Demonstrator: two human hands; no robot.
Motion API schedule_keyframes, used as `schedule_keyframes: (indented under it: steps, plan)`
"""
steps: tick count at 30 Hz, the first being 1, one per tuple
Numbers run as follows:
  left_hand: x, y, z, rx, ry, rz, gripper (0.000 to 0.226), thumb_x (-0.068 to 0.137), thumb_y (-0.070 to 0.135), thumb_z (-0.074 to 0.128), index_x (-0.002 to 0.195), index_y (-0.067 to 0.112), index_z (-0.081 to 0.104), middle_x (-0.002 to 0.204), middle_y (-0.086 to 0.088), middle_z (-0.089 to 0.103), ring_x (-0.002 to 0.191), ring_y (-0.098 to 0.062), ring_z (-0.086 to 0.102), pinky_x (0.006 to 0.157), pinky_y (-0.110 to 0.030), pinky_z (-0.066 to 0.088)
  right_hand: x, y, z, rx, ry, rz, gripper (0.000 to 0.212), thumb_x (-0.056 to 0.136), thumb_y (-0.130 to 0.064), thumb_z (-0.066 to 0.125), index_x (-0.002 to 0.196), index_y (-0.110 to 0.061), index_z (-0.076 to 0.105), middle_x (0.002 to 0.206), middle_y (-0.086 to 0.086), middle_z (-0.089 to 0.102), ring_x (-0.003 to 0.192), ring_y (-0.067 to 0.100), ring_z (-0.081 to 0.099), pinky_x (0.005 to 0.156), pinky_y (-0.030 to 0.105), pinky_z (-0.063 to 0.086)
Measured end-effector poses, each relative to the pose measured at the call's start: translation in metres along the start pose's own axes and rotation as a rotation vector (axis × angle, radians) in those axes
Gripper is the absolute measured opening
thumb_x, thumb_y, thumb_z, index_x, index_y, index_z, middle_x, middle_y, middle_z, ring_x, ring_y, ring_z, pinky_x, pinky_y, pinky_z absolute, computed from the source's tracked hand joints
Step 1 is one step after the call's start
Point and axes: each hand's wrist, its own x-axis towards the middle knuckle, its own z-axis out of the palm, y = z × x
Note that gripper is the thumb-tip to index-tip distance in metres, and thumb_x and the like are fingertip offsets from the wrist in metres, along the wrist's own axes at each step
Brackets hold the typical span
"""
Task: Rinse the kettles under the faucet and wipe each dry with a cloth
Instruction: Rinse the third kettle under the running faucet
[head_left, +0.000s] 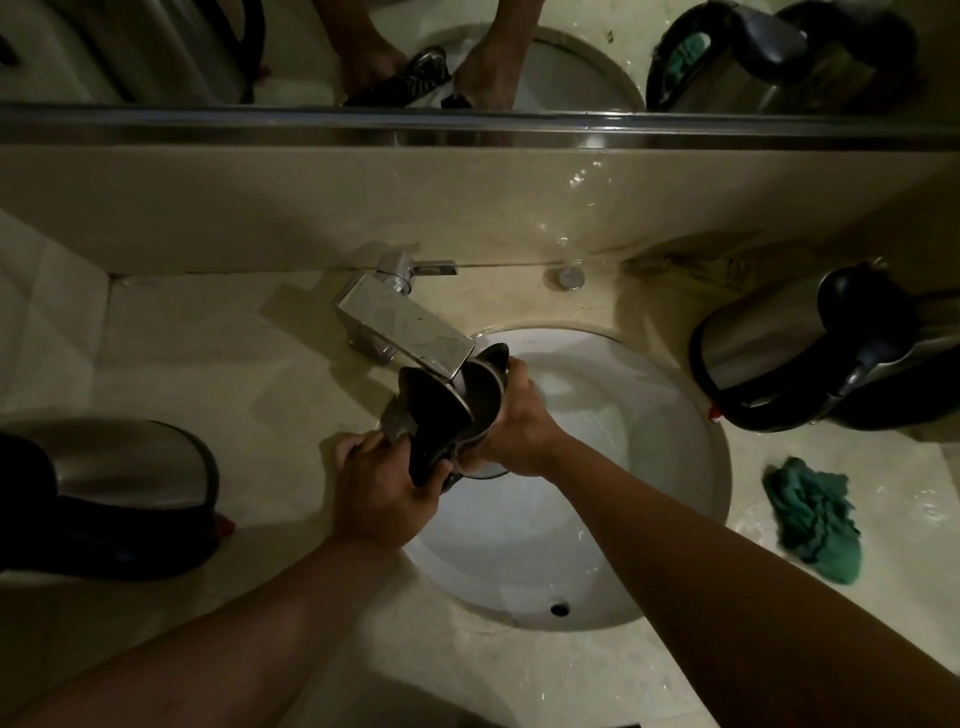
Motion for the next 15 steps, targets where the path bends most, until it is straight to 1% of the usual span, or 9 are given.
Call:
schedule_keyframes:
  steps: [2, 7, 11, 15]
  plan:
    - [0.0002, 0.0004, -0.0006, 0.009, 0.003, 0.004, 0.039, 0.080, 0.056, 0.061, 0.077, 0.018, 0.065, 0.067, -0.002, 0.061, 0.074, -0.027, 0.061, 0.086, -0.038, 0.033, -0.0002, 0.0011, -0.0002, 0.002, -0.002, 0.001, 0.133, 0.037, -0.030, 0.101, 0.143, -0.038, 0.022, 0.147, 0.004, 0.039, 0.140, 0.032, 0.039, 0.111, 0.055, 0.046]
    - [-0.0001, -0.0003, 0.0002, 0.005, -0.022, 0.001, 0.042, 0.081, 0.059, 0.058, 0.076, 0.018, 0.065, 0.065, -0.002, 0.060, 0.073, -0.026, 0.060, 0.086, -0.040, 0.033, -0.0018, 0.0046, 0.0007, 0.044, -0.010, 0.023, 0.139, 0.027, -0.041, 0.096, 0.143, -0.043, 0.020, 0.147, 0.003, 0.038, 0.140, 0.033, 0.040, 0.110, 0.056, 0.048]
    - [0.0003, -0.0006, 0.0002, 0.010, -0.042, -0.006, 0.040, 0.081, 0.060, 0.057, 0.075, 0.021, 0.063, 0.065, 0.001, 0.060, 0.074, -0.024, 0.060, 0.085, -0.038, 0.031, 0.0006, 0.0071, 0.0015, 0.043, -0.006, 0.005, 0.142, 0.022, -0.048, 0.093, 0.143, -0.042, 0.020, 0.146, 0.002, 0.040, 0.139, 0.031, 0.041, 0.110, 0.056, 0.048]
    - [0.0006, -0.0002, -0.0001, -0.009, -0.042, -0.007, 0.038, 0.081, 0.059, 0.058, 0.077, 0.022, 0.063, 0.067, 0.002, 0.061, 0.075, -0.024, 0.061, 0.086, -0.038, 0.030, 0.0020, 0.0084, 0.0027, 0.054, -0.007, 0.015, 0.143, 0.020, -0.047, 0.093, 0.143, -0.043, 0.021, 0.148, 0.003, 0.039, 0.139, 0.033, 0.041, 0.109, 0.057, 0.049]
